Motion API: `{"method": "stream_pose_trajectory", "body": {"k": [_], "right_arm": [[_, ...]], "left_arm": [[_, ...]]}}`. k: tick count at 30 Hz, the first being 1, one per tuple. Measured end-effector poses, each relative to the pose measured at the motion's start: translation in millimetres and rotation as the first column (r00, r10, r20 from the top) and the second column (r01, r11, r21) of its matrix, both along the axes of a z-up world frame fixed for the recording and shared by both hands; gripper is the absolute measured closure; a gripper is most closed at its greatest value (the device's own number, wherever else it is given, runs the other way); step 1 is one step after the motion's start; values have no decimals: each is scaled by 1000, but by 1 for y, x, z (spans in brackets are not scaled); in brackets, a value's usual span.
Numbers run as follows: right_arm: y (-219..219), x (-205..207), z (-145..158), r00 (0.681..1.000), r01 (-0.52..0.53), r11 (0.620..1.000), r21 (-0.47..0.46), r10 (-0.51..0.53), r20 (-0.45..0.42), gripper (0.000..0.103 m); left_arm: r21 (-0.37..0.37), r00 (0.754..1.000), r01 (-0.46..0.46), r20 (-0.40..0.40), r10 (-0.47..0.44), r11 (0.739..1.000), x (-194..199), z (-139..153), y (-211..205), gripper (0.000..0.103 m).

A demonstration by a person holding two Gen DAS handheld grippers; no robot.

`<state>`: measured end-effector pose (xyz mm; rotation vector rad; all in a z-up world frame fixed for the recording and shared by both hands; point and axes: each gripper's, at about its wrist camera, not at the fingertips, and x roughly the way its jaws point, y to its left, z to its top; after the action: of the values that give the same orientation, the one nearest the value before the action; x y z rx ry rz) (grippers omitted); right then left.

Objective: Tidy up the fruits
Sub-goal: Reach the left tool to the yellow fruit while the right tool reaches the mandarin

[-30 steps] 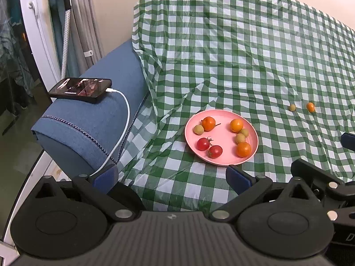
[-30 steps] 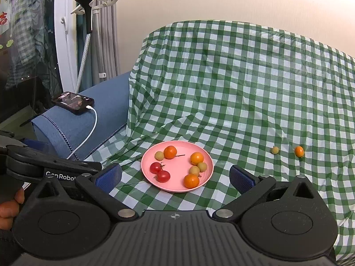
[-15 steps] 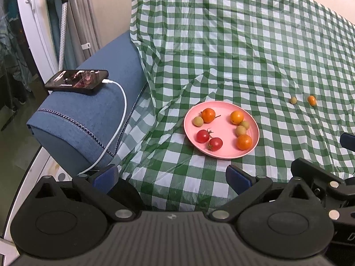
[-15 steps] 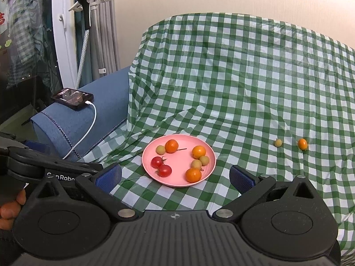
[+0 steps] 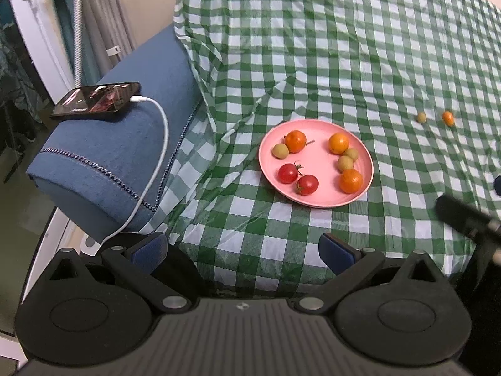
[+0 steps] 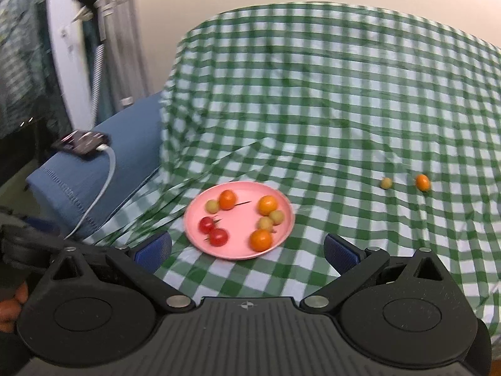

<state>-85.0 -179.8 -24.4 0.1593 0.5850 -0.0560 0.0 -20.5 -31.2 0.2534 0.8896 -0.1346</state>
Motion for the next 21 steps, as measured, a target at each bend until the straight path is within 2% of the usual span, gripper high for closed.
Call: {"method": "stream_pose_trajectory", "body": {"k": [3,7,11,16,21], "right_arm": [[-24,1,-7,997,72,997,22,-72,-6,1],[-64,1,-19,985,173,985,3,-173,-2,1],[-116,-4,-31,955,295,955,-7,-295,0,1],[-181,11,-46,916,402,915,-27,-402,12,1],[-252,64,-68,901,434,897,-82,-433,31,1]], "left_arm": [[30,999,28,-28,-27,999,8,-4,-16,0],[49,996,77,-55,-74,996,25,-8,-51,0],[51,989,130,-80,-126,990,47,-11,-101,0],[-2,980,169,-107,-168,986,90,-18,-179,0],[-66,973,191,-117,-198,979,148,-37,-267,0]]}}
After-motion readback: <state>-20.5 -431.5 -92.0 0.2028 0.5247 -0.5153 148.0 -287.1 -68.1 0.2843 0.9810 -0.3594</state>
